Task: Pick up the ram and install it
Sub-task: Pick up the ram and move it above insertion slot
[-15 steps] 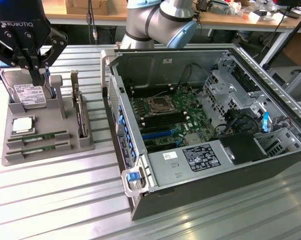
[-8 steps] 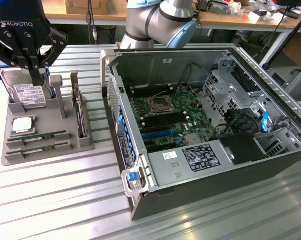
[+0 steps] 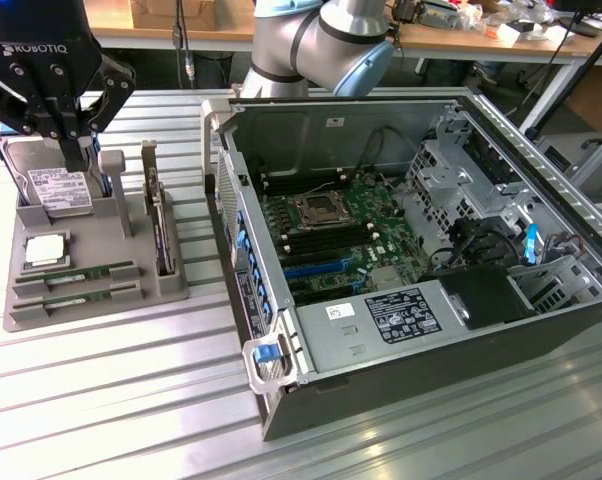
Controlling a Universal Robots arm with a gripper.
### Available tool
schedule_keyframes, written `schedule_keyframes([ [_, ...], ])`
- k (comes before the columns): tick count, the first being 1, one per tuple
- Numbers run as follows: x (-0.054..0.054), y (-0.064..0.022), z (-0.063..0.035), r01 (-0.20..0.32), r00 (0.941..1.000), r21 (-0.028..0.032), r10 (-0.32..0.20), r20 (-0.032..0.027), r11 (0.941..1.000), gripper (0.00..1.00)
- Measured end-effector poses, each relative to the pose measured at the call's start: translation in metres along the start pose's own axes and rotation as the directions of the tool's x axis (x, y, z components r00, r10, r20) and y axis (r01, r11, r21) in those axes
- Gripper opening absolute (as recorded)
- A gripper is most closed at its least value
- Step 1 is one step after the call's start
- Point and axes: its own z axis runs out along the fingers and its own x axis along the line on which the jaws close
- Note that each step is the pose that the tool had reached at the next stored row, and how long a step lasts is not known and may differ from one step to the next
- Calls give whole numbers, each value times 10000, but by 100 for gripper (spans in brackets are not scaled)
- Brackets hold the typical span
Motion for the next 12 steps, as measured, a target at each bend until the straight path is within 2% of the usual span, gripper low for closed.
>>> schedule_keyframes([
  [4, 0, 0, 0, 438, 9990, -13, -438, 27, 9990, 11],
  [12, 0, 0, 0, 691, 9976, -21, -690, 43, 9976, 11],
])
